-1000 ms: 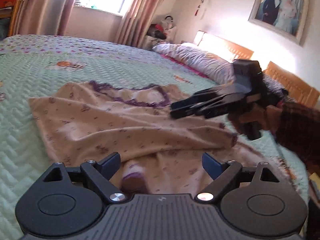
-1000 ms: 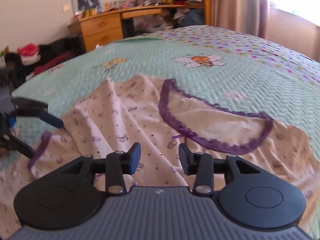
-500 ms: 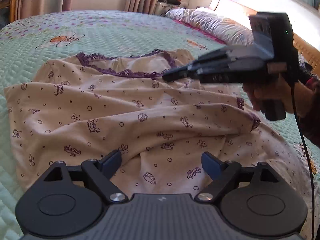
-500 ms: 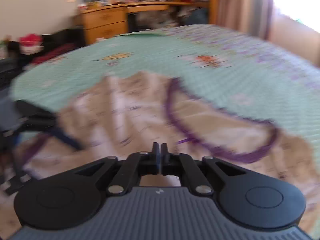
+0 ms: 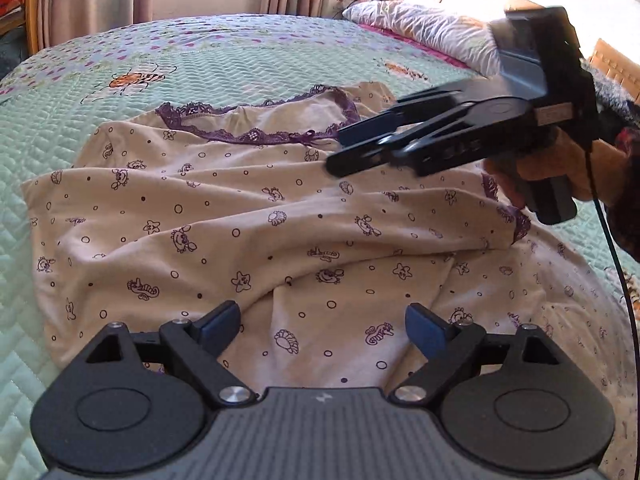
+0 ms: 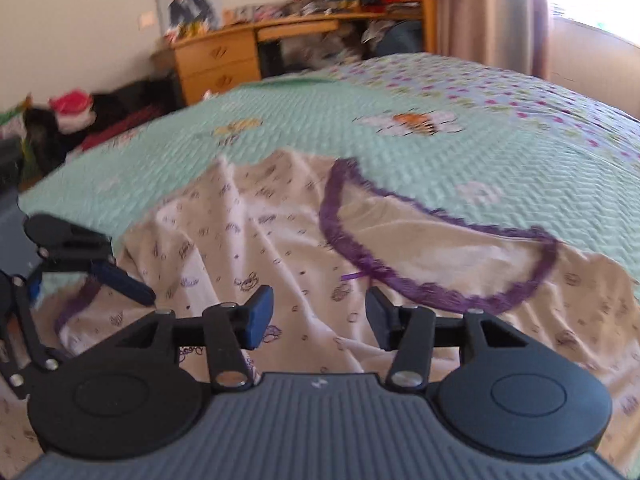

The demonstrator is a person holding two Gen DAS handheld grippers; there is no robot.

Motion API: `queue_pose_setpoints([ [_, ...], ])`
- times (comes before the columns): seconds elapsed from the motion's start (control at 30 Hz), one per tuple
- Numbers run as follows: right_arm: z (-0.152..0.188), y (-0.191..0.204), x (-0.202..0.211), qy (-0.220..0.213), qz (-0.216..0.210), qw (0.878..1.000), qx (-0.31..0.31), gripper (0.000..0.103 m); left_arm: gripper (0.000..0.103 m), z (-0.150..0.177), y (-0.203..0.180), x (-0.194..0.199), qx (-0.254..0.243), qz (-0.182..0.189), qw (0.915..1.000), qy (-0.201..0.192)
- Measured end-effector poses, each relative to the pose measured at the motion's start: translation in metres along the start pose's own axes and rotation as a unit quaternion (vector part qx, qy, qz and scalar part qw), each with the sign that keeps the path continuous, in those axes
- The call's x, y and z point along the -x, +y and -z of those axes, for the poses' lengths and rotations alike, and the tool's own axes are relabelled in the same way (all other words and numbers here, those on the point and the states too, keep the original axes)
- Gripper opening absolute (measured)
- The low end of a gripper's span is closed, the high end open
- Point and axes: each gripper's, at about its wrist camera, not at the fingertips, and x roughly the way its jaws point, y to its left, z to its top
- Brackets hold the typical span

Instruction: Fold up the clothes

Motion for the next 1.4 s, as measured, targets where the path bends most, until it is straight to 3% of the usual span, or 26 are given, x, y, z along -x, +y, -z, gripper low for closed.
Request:
queue_pose_setpoints([
  [0.03, -0.001, 0.004, -0.006, 0.009, -0.01, 1.0, 0.012, 0.051, 0.091, 0.0, -0.001, 0.0, -0.002, -0.001, 1.0, 0.002],
  [0.07, -0.002, 0.009, -0.011, 0.022, -0.014, 0.999, 0.025, 0.04, 0.091, 0.0, 0.0, -0.001, -0.002, -0.001, 1.0, 0.003],
  [0.1, -0.002, 0.016, -0.015, 0.037, -0.013, 0.998, 0.039, 0.014, 0.091, 0.001, 0.001, -0.001, -0.001, 0.001, 1.0, 0.003],
  [0.13, -0.003, 0.021, -0.015, 0.038, -0.014, 0.998, 0.049, 0.002, 0.091, 0.001, 0.001, -0.002, -0.001, 0.002, 1.0, 0.004],
  [0.17, -0.003, 0.026, -0.011, 0.029, -0.016, 0.998, 0.057, 0.001, 0.091, 0.002, 0.001, -0.002, -0.001, 0.003, 1.0, 0.003],
  [0.27, -0.007, 0.03, 0.0, 0.005, 0.015, 0.998, 0.065, 0.001, 0.092, 0.003, 0.001, -0.002, -0.006, 0.004, 1.0, 0.002],
  [0.37, -0.008, 0.025, 0.001, 0.001, 0.074, 0.995, 0.065, 0.001, 0.093, 0.005, 0.0, -0.002, -0.01, 0.004, 0.9999, 0.002],
  [0.57, -0.001, 0.007, 0.007, -0.004, 0.071, 0.997, -0.009, 0.005, 0.091, 0.003, -0.001, 0.006, -0.007, 0.003, 1.0, 0.004],
  [0.63, 0.004, 0.005, 0.036, -0.033, 0.075, 0.996, -0.028, 0.017, 0.089, 0.001, 0.004, 0.016, 0.013, 0.012, 0.9998, -0.01],
  [0.7, 0.009, 0.004, 0.066, -0.063, 0.079, 0.994, -0.046, 0.033, 0.089, -0.002, 0.012, 0.033, 0.045, 0.042, 0.9968, -0.05],
  [0.8, 0.027, 0.007, 0.112, -0.076, 0.082, 0.992, -0.064, 0.034, 0.092, -0.012, 0.027, 0.051, 0.086, 0.048, 0.9884, -0.116],
  [0.83, 0.037, 0.009, 0.127, -0.073, 0.091, 0.99, -0.076, 0.034, 0.092, -0.014, 0.031, 0.049, 0.094, 0.044, 0.9878, -0.116],
  [0.9, 0.054, 0.008, 0.147, -0.071, 0.112, 0.985, -0.106, 0.034, 0.092, -0.016, 0.039, 0.039, 0.108, 0.033, 0.9882, -0.104],
  [1.0, 0.071, 0.003, 0.144, -0.066, 0.111, 0.984, -0.123, 0.035, 0.09, -0.018, 0.045, 0.025, 0.118, 0.013, 0.9894, -0.084],
  [1.27, 0.115, -0.009, 0.138, -0.052, 0.109, 0.978, -0.168, 0.035, 0.091, -0.011, 0.027, 0.003, 0.051, -0.051, 0.997, -0.028],
  [1.4, 0.113, -0.003, 0.127, -0.033, 0.125, 0.981, -0.145, 0.033, 0.092, -0.007, 0.02, -0.002, 0.029, -0.071, 0.9969, -0.014],
])
